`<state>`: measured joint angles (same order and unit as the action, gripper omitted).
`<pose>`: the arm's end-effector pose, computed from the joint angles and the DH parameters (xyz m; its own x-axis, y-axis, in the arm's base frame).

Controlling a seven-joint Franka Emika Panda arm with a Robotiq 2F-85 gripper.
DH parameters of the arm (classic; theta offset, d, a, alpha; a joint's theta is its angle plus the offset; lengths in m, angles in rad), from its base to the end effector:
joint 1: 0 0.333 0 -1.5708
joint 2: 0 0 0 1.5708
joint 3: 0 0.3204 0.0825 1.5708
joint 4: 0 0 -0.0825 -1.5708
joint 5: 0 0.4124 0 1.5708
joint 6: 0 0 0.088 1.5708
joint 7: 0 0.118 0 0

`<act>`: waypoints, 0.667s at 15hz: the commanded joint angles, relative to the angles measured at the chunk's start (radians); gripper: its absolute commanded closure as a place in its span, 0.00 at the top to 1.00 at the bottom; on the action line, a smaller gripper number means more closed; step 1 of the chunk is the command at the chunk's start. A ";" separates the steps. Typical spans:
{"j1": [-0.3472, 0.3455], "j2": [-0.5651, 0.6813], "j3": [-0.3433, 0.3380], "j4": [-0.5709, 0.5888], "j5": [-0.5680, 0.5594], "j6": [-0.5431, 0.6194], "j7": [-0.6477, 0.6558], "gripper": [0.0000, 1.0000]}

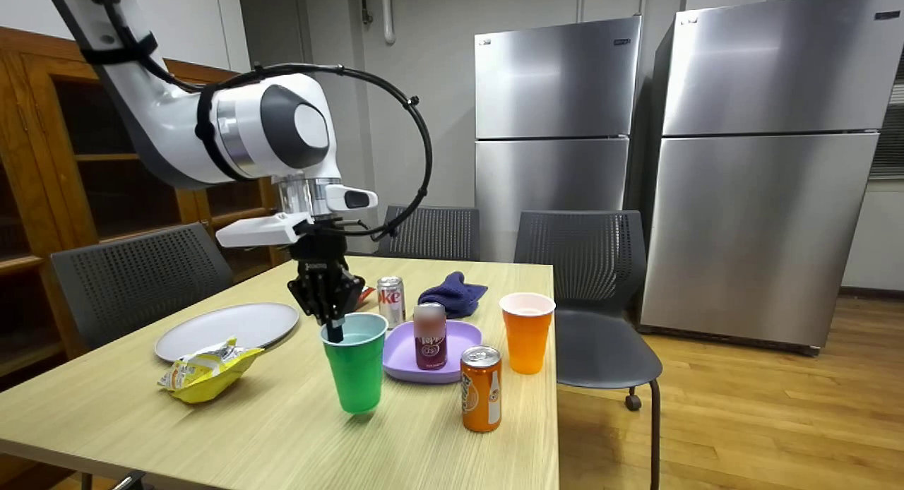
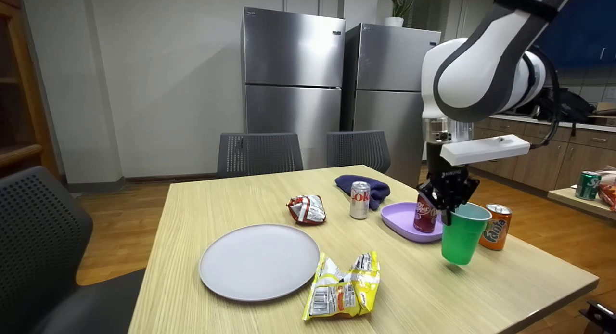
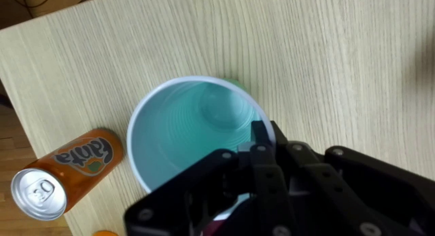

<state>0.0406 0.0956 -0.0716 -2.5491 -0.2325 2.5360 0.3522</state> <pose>0.4562 -0.0138 0.1941 0.9794 -0.1885 -0.0725 -0.1761 -0.9728 0.1508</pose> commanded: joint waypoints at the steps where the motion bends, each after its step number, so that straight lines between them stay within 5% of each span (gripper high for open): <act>1: 0.014 -0.097 0.035 0.006 -0.007 -0.100 0.001 0.01; 10: 0.089 -0.135 0.179 0.116 0.119 -0.169 -0.005 0.01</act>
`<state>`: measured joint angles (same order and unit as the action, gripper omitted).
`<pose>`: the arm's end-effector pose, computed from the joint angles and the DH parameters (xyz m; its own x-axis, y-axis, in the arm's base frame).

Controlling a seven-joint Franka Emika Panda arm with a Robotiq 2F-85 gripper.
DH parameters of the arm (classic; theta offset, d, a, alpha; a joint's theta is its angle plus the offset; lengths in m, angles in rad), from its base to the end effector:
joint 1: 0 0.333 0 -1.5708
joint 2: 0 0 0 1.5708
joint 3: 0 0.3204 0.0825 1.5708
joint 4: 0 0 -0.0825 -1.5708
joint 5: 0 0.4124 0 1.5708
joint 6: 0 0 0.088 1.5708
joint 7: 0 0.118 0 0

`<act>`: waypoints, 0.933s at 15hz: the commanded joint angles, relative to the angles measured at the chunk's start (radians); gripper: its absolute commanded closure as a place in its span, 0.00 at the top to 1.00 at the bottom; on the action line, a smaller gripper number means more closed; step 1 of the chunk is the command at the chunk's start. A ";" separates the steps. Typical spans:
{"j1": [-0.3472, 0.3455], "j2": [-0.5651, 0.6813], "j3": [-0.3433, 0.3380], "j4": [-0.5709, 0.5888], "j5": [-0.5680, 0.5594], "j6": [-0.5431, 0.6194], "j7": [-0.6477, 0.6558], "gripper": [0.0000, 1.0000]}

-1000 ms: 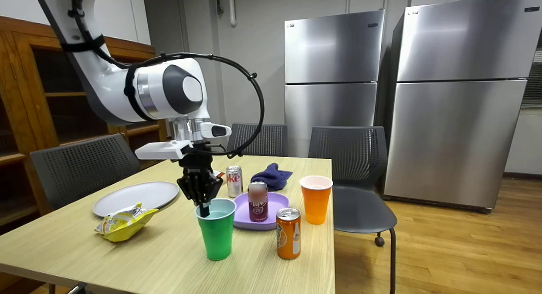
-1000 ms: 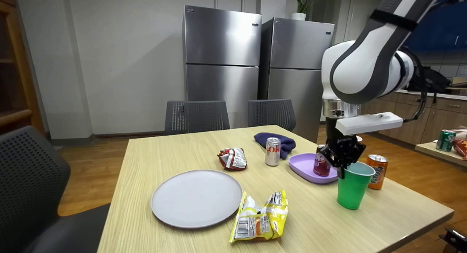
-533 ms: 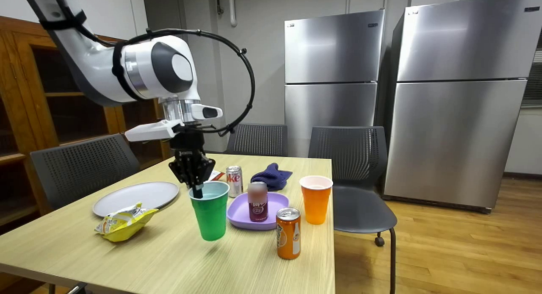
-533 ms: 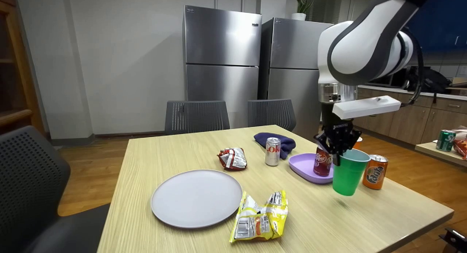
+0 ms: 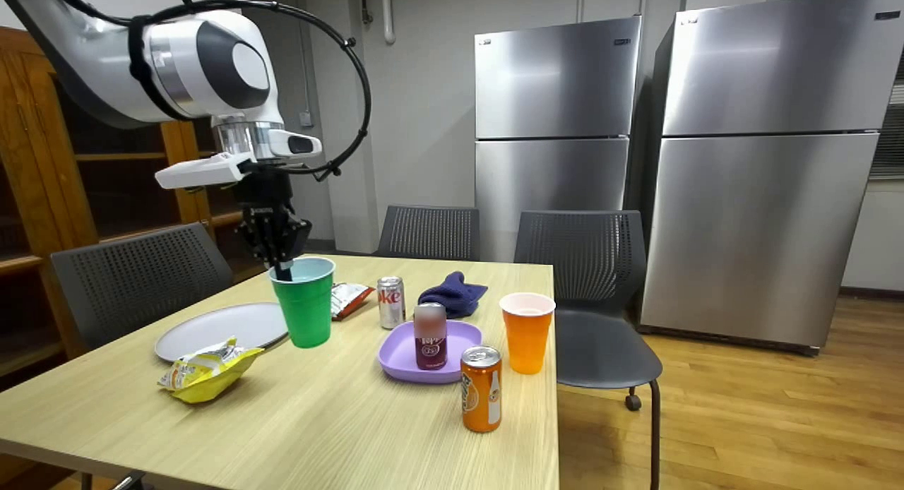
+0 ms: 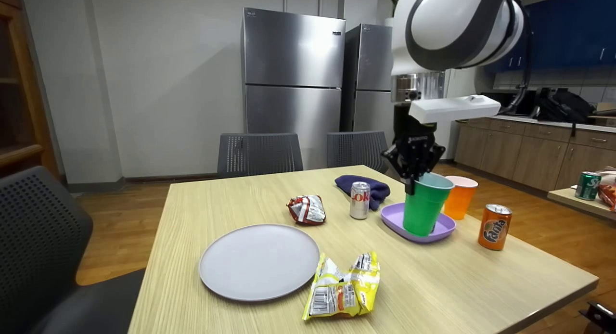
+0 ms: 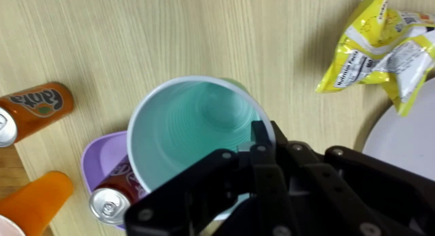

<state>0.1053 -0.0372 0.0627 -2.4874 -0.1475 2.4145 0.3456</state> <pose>0.4744 0.0784 0.2701 0.9978 -0.0659 -0.0062 -0.0649 -0.9924 0.1043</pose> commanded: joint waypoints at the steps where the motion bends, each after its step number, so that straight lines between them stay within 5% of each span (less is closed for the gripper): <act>1: 0.034 -0.015 0.059 0.065 0.041 -0.061 0.005 0.01; 7: 0.103 -0.006 0.141 0.198 0.058 -0.179 0.048 0.01; 14: 0.177 0.216 0.182 0.407 0.008 -0.194 0.081 0.01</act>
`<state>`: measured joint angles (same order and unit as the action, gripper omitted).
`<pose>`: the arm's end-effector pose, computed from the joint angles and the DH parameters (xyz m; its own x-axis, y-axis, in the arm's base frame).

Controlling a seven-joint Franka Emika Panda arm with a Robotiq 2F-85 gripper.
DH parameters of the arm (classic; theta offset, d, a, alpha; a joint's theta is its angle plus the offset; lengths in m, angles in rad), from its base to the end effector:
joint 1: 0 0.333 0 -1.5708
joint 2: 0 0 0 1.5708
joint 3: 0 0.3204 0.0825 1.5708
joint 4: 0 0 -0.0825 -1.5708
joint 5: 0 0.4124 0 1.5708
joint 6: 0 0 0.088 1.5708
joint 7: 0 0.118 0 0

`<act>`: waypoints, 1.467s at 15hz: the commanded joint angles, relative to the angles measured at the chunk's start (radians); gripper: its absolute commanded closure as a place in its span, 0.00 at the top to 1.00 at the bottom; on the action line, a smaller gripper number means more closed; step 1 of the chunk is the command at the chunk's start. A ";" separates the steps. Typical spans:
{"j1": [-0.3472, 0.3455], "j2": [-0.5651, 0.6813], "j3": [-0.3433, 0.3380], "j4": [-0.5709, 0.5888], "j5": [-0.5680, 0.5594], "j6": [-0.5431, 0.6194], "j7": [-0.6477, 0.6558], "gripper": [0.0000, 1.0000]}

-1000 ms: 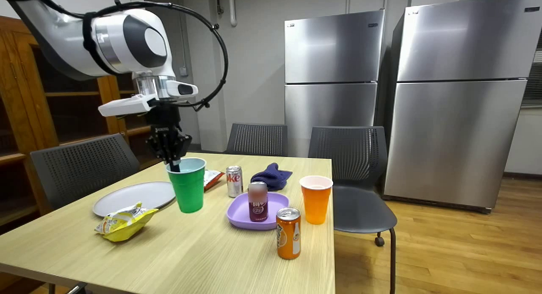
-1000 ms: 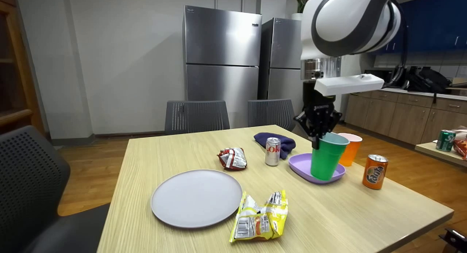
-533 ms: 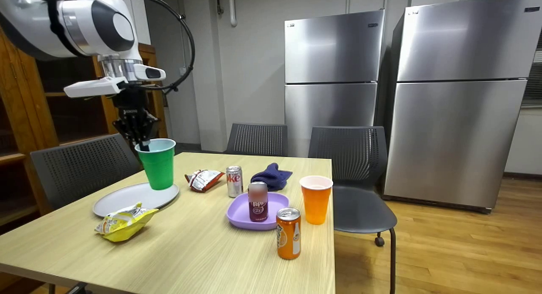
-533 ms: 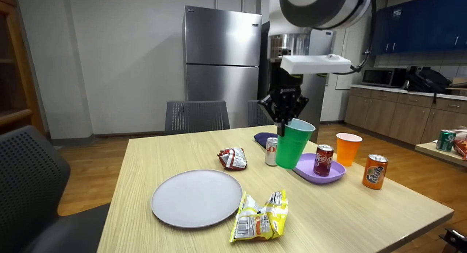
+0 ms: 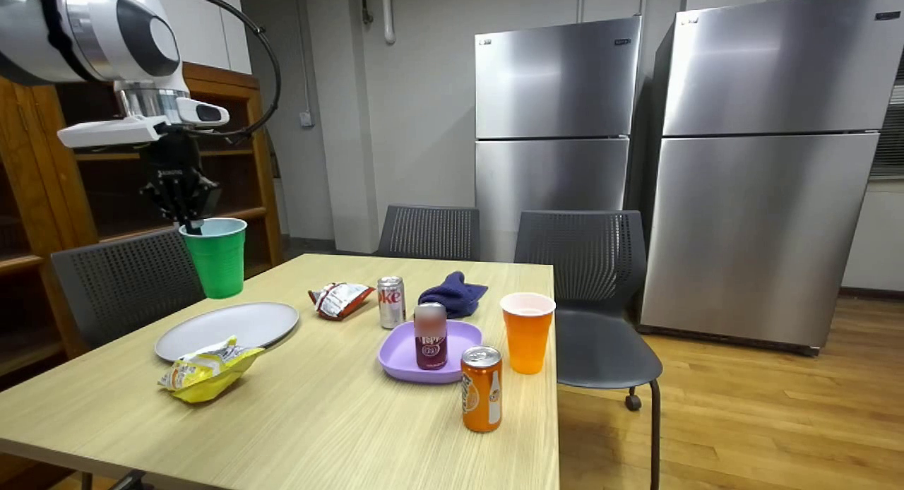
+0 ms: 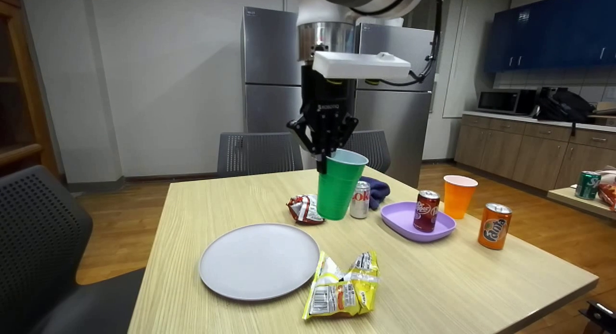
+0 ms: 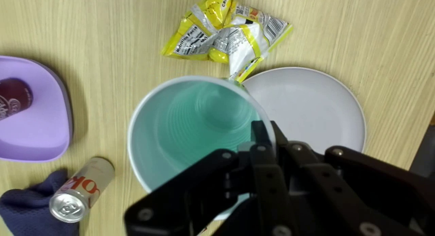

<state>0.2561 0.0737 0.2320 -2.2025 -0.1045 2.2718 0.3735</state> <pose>0.4972 0.2598 0.3247 0.9833 0.1811 0.0192 0.1796 -0.9819 0.0598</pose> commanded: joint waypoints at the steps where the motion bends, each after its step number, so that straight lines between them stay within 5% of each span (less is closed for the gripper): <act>1: 0.043 0.140 0.011 0.155 -0.048 -0.052 0.076 0.01; 13: 0.242 0.443 -0.063 0.451 -0.106 -0.087 0.257 0.01; 22: 0.286 0.541 -0.101 0.527 -0.080 -0.091 0.334 0.01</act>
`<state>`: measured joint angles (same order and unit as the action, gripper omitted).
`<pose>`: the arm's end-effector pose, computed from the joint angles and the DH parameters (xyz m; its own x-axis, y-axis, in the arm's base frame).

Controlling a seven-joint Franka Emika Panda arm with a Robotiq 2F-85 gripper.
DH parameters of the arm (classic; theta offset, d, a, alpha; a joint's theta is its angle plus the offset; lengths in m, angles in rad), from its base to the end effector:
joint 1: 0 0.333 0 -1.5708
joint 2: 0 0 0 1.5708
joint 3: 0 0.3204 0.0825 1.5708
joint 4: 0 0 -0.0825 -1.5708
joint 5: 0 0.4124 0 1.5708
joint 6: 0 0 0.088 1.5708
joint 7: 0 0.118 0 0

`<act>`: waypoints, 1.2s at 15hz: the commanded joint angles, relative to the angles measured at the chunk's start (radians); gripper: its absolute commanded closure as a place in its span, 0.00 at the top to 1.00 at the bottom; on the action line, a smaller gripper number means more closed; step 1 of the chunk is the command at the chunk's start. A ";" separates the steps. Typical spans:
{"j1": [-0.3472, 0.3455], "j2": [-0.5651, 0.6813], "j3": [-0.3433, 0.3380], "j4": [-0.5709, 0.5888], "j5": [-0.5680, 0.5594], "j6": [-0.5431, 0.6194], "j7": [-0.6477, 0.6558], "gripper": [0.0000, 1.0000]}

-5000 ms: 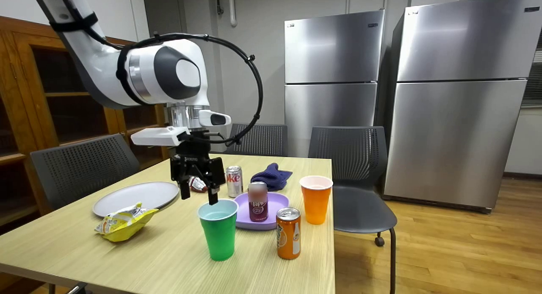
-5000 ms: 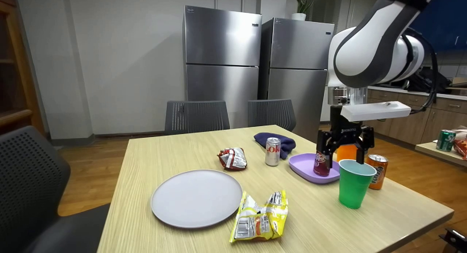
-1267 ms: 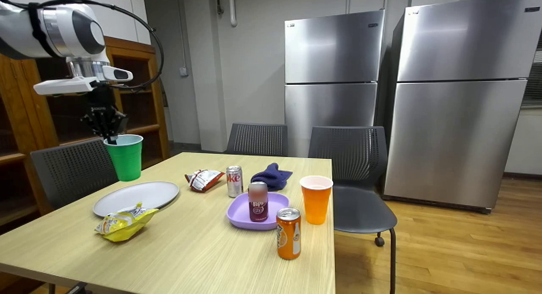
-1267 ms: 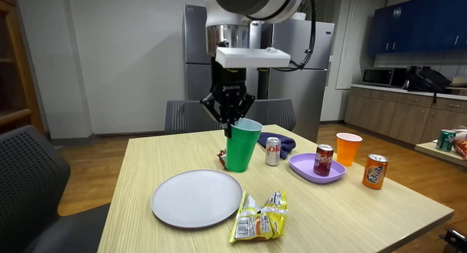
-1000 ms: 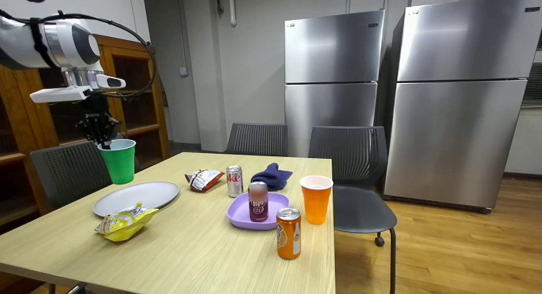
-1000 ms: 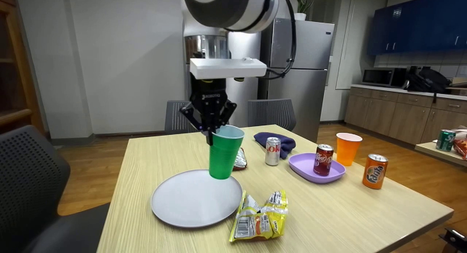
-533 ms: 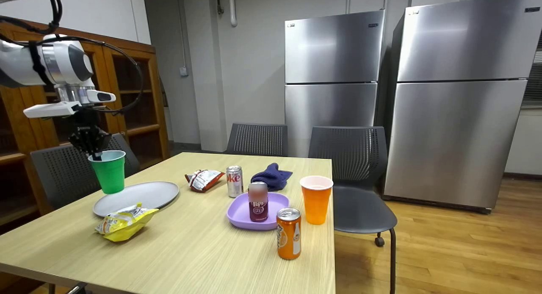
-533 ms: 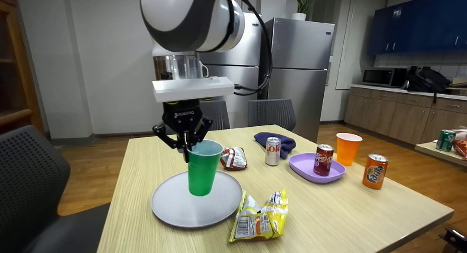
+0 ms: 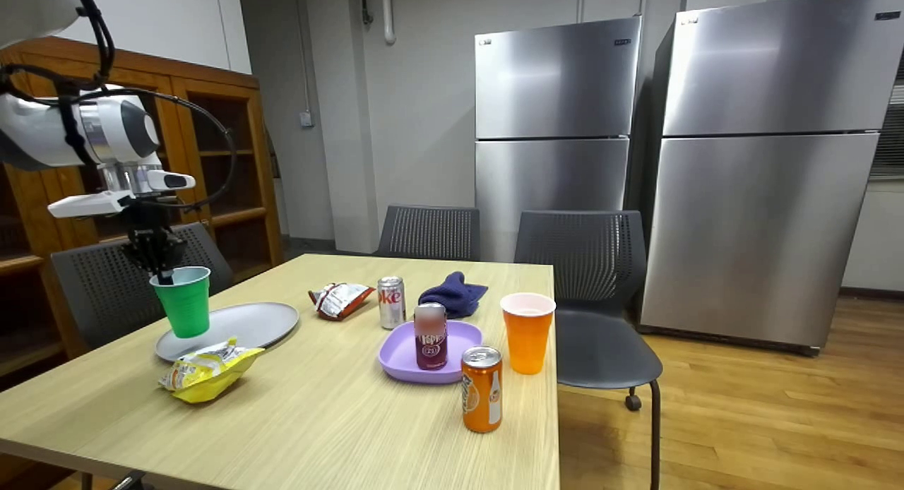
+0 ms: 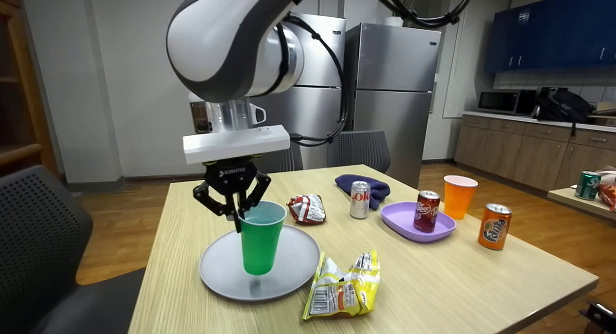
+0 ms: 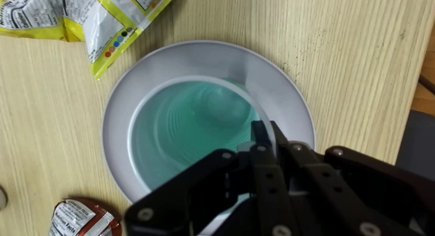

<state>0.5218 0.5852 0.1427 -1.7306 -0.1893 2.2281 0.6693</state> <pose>0.5464 0.4101 0.2138 0.9951 0.0952 -0.0260 0.0973 -0.9903 0.0988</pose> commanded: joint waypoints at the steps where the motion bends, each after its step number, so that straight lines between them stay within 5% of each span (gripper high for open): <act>1: 0.022 0.035 -0.013 0.058 0.008 -0.051 0.047 0.01; 18: 0.035 0.059 -0.013 0.054 0.004 -0.071 0.107 0.01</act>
<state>0.5397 0.6302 0.1412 -1.7122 -0.1879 2.1873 0.7476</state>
